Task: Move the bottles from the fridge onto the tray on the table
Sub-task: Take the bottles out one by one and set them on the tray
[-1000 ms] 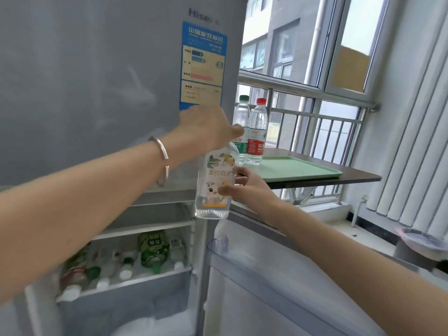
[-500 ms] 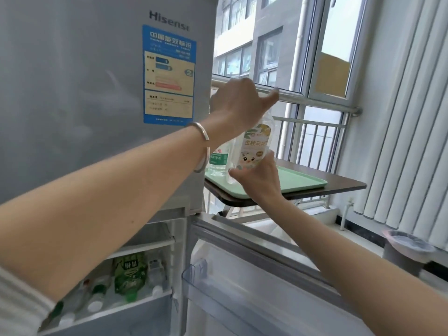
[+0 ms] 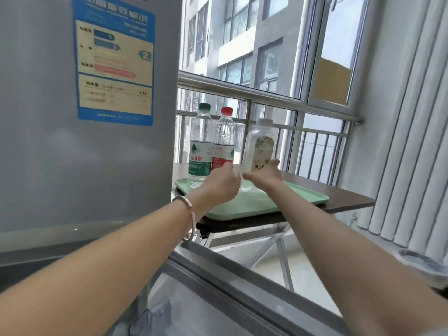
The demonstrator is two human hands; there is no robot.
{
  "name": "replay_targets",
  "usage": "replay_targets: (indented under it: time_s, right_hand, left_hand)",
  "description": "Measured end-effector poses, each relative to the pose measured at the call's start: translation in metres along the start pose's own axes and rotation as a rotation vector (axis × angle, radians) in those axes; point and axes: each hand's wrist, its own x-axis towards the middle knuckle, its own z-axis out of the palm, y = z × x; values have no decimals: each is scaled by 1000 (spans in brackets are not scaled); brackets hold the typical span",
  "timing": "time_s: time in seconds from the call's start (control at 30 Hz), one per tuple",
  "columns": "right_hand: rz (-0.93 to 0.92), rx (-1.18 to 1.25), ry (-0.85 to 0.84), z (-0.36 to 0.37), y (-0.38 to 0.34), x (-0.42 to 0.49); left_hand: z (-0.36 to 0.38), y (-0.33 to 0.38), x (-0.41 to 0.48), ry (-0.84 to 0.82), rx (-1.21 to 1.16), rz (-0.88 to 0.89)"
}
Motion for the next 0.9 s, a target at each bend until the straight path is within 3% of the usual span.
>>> replay_targets:
  time_s: [0.47,0.77,0.9]
  right_hand:
    - [48,-18,-196,52,23,76]
    - [-144,-92,96,26,-1,26]
    - [-327,-229,57,6,-32,-25]
  left_hand:
    - [-13,-9,0,10,82,-36]
    - [-27,-6,-12,89,21,46]
    - [-45,2,-26,104,23,51]
